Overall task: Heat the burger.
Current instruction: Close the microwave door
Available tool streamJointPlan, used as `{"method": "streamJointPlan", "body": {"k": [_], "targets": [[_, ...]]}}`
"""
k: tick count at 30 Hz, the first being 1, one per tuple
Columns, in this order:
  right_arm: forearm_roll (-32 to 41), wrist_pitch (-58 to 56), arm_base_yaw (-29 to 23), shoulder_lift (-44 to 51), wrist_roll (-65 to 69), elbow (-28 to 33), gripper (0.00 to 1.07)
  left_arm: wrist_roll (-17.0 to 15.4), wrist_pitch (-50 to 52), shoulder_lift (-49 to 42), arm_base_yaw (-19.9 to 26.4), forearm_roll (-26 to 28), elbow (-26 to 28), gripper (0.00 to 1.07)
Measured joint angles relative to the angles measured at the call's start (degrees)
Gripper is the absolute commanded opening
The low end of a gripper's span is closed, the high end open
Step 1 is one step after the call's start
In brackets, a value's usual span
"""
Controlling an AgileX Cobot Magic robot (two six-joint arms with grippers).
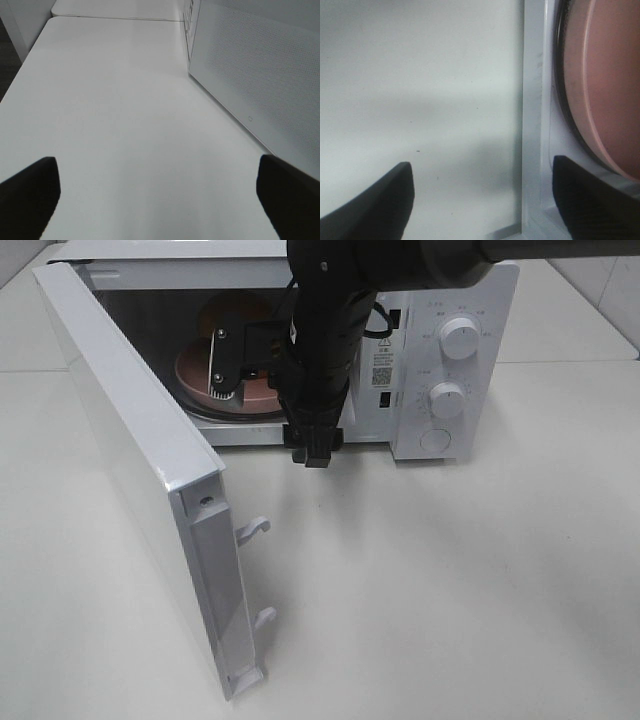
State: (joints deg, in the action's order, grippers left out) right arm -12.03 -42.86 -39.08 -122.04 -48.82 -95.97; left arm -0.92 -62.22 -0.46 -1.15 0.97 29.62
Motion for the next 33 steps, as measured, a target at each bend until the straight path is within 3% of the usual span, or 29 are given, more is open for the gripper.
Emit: {"method": "streamJointPlan", "body": {"k": [5,8,16,24,33], "targets": [[-2.12,1.32,0.00,6.70,3.78,7.79,0.76,0.00,0.00,0.00,0.00,0.00,0.00,1.01],[-2.35,1.32,0.00,7.45,4.30,8.71,0.76,0.00,0.00,0.00,0.00,0.00,0.00,1.01],[-3.72,1.43,0.00,15.76,6.82,19.02,0.76,0.00,0.00,0.00,0.00,-0.06,0.00,1.01],[-3.78,1.72,0.00,20.40,8.54,25.04,0.77,0.00,0.00,0.00,0.00,-0.06,0.00,1.01],[-5.21,2.52,1.32,29.79,20.63,33.46,0.77,0.00,0.00,0.00,0.00,-0.06,0.00,1.01]]}}
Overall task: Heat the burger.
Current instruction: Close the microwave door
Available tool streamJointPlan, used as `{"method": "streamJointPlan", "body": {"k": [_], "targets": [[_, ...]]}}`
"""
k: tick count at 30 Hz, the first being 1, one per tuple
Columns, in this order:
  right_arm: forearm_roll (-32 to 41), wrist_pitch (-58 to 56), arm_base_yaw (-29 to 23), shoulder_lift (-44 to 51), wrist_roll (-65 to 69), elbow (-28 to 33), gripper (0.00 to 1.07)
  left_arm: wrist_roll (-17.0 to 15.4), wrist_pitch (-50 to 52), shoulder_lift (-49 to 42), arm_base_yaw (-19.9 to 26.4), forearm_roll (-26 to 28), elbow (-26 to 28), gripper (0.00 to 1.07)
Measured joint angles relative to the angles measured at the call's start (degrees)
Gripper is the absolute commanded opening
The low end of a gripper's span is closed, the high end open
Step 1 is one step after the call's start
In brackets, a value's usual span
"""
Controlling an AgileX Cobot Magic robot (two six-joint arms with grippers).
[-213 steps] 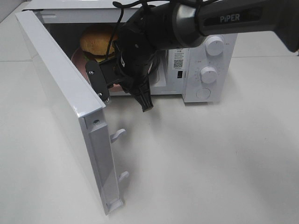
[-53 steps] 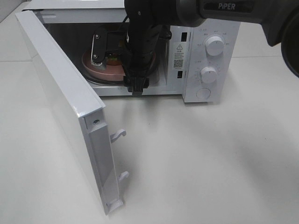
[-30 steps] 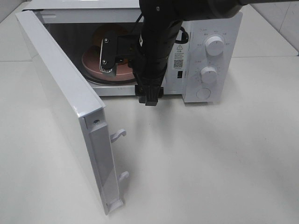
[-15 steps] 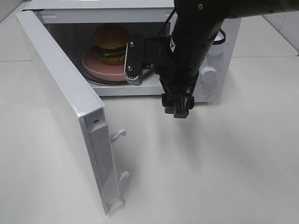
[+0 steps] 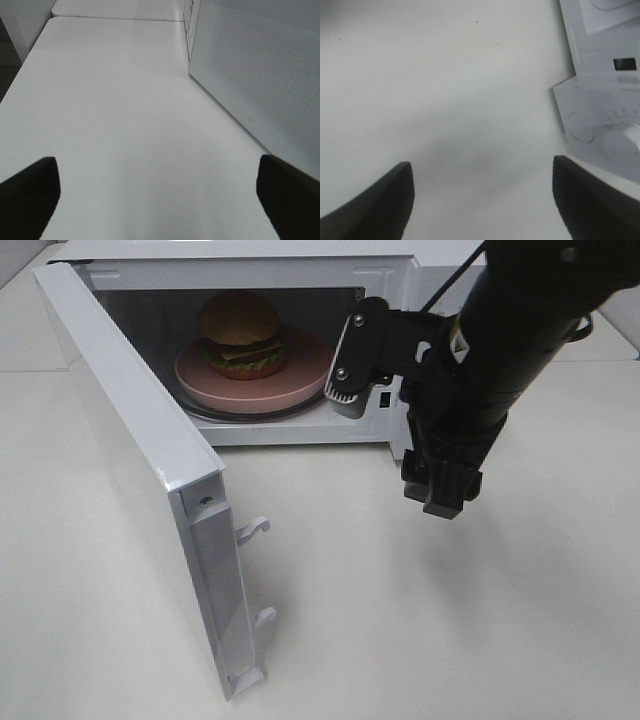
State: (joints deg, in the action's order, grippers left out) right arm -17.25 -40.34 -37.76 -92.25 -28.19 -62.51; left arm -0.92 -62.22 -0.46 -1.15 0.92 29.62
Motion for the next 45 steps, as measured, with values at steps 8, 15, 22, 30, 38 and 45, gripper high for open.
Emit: {"method": "streamJointPlan", "body": {"k": [8,15,22,30,38,45], "targets": [[0.06,0.23,5.21,11.00,8.31,8.54,0.77,0.00,0.00,0.00,0.00,0.00,0.00,1.01],[1.89,0.17,13.18,20.91,14.67,17.25,0.76,0.00,0.00,0.00,0.00,-0.06,0.00,1.01],[1.60,0.17,22.52,24.35,23.95,20.91,0.76,0.00,0.00,0.00,0.00,-0.11,0.00,1.01],[2.41,-2.75,31.91,27.04,32.72,20.97,0.76,0.00,0.00,0.00,0.00,-0.11,0.00,1.01],[3.55,-7.39,33.12,37.76,34.21,23.72,0.76,0.00,0.00,0.00,0.00,-0.11,0.00,1.01],[6.47,-13.41,33.12,50.59,34.49,26.81,0.76,0.00,0.00,0.00,0.00,-0.11,0.00,1.01]]}}
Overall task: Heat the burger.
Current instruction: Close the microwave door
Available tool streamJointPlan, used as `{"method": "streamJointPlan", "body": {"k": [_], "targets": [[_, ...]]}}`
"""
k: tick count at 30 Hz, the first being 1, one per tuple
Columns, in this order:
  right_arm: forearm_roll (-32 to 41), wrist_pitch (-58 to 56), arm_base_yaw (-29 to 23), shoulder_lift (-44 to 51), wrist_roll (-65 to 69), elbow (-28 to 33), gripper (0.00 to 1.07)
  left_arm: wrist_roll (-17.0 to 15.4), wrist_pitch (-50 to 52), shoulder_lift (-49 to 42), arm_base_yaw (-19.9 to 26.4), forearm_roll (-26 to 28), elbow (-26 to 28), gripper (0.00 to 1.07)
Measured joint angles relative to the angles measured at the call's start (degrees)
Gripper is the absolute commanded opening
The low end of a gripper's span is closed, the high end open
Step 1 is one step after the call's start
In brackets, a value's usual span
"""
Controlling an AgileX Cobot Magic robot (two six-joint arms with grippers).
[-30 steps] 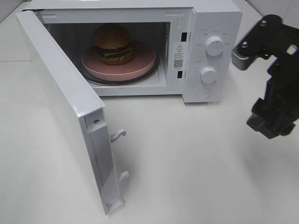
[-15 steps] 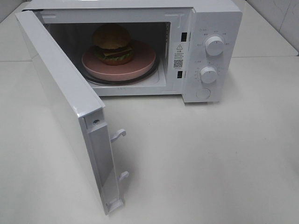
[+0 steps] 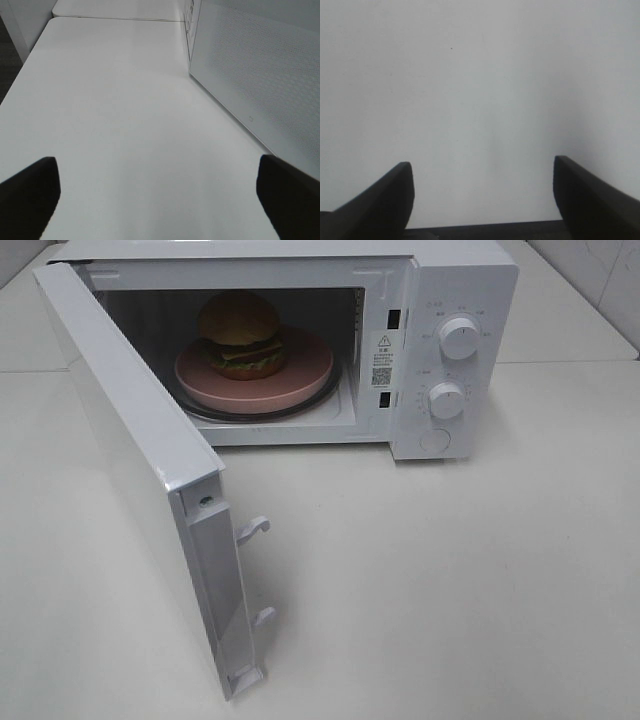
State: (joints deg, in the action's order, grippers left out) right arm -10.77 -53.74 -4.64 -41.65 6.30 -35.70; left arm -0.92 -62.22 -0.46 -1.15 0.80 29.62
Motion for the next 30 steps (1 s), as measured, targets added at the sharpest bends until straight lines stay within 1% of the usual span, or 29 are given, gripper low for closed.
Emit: {"method": "streamJointPlan", "body": {"k": [2,3,5,8,9,11,13,14,15,17,19,28,30], "targets": [[2.06,-0.46,0.00,5.90,0.00,0.80,0.76,0.00,0.00,0.00,0.00,0.00,0.00,1.01],[2.06,-0.46,0.00,5.90,0.00,0.80,0.76,0.00,0.00,0.00,0.00,0.00,0.00,1.01],[5.50,-1.89,0.00,12.09,-0.06,0.97,0.76,0.00,0.00,0.00,0.00,0.00,0.00,1.01],[6.13,-2.41,0.00,13.64,-0.34,1.09,0.76,0.00,0.00,0.00,0.00,0.00,0.00,1.01],[6.65,-2.86,0.00,16.50,-1.20,1.66,0.76,0.00,0.00,0.00,0.00,0.00,0.00,1.01],[6.76,-3.04,0.00,18.11,-2.06,2.18,0.76,0.00,0.00,0.00,0.00,0.00,0.00,1.01],[6.93,-3.21,0.00,22.63,-3.67,3.72,0.76,0.00,0.00,0.00,0.00,0.00,0.00,1.01],[6.93,-3.21,0.00,22.63,-3.67,3.72,0.76,0.00,0.00,0.00,0.00,0.00,0.00,1.01],[7.10,-3.15,0.00,25.84,-4.13,4.93,0.76,0.00,0.00,0.00,0.00,0.00,0.00,1.01],[7.10,-2.98,0.00,27.10,-4.24,5.39,0.76,0.00,0.00,0.00,0.00,0.00,0.00,1.01],[7.10,-2.18,0.00,32.43,-4.64,6.93,0.76,0.00,0.00,0.00,0.00,0.00,0.00,1.01],[7.10,-1.72,0.00,40.91,-4.87,6.93,0.76,0.00,0.00,0.00,0.00,0.00,0.00,1.01],[7.10,-1.78,0.00,41.48,-4.87,6.93,0.76,0.00,0.00,0.00,0.00,0.00,0.00,1.01]]}}
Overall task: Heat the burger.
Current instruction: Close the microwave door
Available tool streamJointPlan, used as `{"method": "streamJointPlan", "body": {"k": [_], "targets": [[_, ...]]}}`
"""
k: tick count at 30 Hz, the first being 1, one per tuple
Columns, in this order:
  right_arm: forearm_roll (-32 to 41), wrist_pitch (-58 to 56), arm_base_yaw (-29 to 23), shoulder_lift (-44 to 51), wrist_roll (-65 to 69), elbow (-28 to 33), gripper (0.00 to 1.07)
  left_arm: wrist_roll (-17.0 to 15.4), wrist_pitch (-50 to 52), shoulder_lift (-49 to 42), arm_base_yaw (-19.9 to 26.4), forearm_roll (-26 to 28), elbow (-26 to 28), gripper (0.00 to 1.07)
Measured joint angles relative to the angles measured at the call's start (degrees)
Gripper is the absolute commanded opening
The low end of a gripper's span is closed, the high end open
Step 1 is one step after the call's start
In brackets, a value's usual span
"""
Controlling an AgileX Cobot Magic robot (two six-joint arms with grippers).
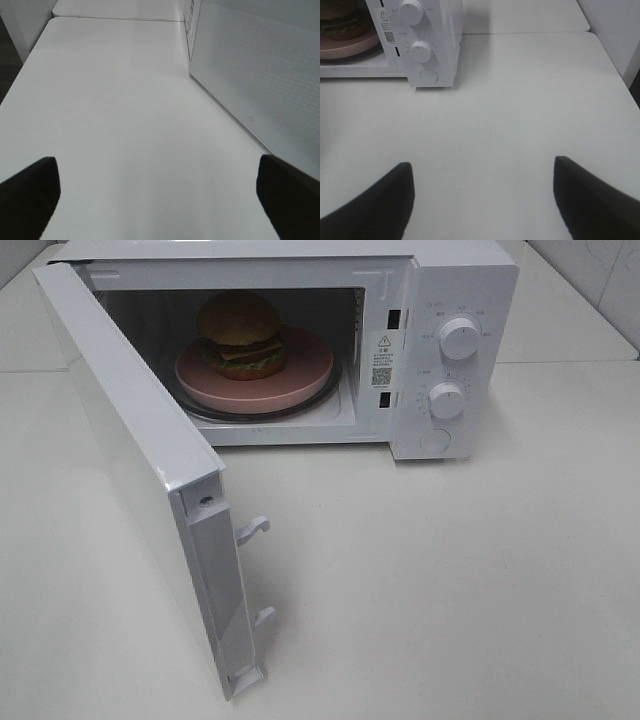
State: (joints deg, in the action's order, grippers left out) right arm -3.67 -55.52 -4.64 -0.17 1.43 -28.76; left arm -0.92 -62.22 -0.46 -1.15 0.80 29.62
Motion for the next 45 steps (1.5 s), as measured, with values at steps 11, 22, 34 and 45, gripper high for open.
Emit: {"method": "streamJointPlan", "body": {"k": [11,22,34,45], "targets": [[0.00,0.00,0.00,0.40,0.00,0.00,0.76,0.00,0.00,0.00,0.00,0.00,0.00,1.01],[0.00,0.00,0.00,0.40,0.00,0.00,0.76,0.00,0.00,0.00,0.00,0.00,0.00,1.01],[0.00,0.00,0.00,0.40,-0.06,0.00,0.76,0.00,0.00,0.00,0.00,0.00,0.00,1.01],[0.00,0.00,0.00,0.40,-0.06,0.00,0.76,0.00,0.00,0.00,0.00,0.00,0.00,1.01]]}}
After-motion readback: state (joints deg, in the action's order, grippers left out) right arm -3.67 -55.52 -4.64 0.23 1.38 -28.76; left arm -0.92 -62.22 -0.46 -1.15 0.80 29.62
